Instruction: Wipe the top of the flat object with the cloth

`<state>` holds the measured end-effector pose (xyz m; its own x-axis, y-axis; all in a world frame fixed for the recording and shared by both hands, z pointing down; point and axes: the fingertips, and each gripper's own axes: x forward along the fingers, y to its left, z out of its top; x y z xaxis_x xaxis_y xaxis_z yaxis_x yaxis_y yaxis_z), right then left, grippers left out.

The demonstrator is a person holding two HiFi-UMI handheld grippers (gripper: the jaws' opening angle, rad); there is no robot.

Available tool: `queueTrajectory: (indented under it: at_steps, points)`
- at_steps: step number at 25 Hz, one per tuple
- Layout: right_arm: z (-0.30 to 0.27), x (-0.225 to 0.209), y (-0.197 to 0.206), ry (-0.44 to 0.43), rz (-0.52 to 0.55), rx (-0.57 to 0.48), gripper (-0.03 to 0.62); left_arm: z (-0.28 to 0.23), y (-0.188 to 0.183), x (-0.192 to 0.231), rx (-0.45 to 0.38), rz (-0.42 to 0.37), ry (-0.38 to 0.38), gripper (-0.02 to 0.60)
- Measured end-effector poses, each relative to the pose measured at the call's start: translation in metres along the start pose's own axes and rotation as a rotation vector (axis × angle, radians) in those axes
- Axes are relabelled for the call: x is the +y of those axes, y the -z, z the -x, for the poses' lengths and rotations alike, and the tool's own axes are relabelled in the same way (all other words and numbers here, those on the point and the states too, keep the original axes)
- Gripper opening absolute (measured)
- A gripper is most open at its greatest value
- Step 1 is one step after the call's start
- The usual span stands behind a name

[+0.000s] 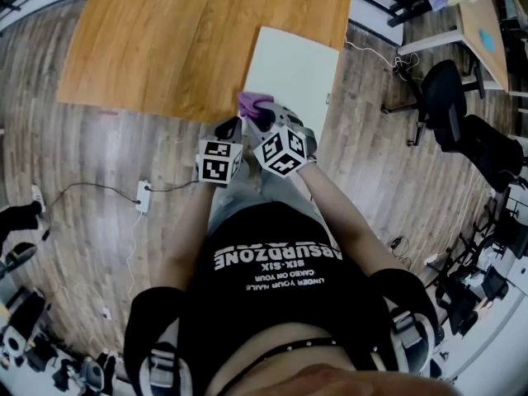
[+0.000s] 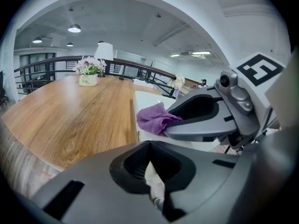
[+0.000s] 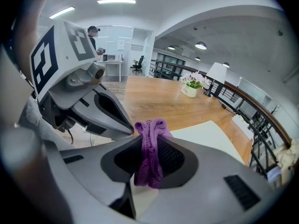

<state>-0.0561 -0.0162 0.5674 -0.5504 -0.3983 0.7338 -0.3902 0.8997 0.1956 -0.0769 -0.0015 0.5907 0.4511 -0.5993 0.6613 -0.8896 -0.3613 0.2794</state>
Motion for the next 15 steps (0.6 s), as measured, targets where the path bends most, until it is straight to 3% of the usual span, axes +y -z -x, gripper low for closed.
queueTrajectory:
  at_steps: [15]
  points:
    - [-0.005,-0.013,-0.001,0.032,-0.018,0.007,0.101,-0.009,-0.001,-0.001,0.031,-0.048,0.035,0.015]
